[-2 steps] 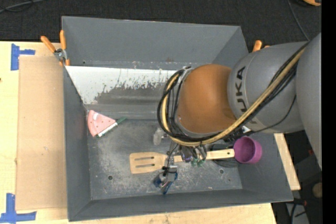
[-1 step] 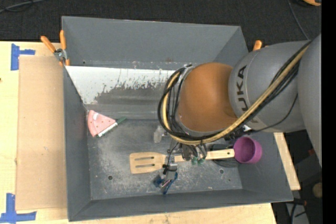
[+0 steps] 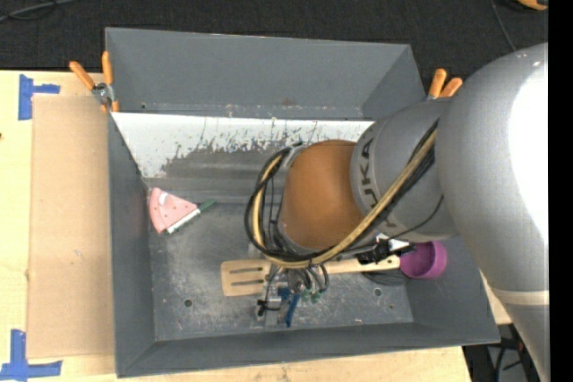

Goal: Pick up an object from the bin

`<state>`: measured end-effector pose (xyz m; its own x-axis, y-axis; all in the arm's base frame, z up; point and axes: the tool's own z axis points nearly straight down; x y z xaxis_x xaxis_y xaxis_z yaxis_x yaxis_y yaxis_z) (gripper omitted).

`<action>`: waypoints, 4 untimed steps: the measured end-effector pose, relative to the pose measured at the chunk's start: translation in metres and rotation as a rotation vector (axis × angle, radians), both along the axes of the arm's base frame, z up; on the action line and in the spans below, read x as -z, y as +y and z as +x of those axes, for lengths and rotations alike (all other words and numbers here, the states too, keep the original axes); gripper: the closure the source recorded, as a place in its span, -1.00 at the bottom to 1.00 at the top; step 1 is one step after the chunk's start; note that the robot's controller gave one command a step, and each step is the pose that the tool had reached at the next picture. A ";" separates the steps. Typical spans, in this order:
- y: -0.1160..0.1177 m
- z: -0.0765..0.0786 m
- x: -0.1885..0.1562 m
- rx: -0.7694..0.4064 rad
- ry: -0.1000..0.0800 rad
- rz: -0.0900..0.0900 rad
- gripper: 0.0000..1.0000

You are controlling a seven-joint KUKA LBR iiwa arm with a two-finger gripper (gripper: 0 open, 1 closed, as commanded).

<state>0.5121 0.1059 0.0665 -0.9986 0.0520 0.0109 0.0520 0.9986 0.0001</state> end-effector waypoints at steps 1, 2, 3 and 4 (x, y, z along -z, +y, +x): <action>-0.001 0.001 -0.001 0.010 -0.003 0.000 -1.00; -0.001 0.001 0.000 0.008 -0.002 0.000 -1.00; -0.001 0.001 -0.001 0.010 -0.002 0.000 -1.00; -0.002 0.001 -0.001 0.013 -0.003 0.001 1.00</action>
Offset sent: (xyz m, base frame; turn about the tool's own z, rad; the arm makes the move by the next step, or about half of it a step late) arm 0.0003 -0.0009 0.0009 0.0061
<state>0.5131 0.1044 0.0674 -0.9978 0.0652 0.0075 0.0652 0.9979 0.0012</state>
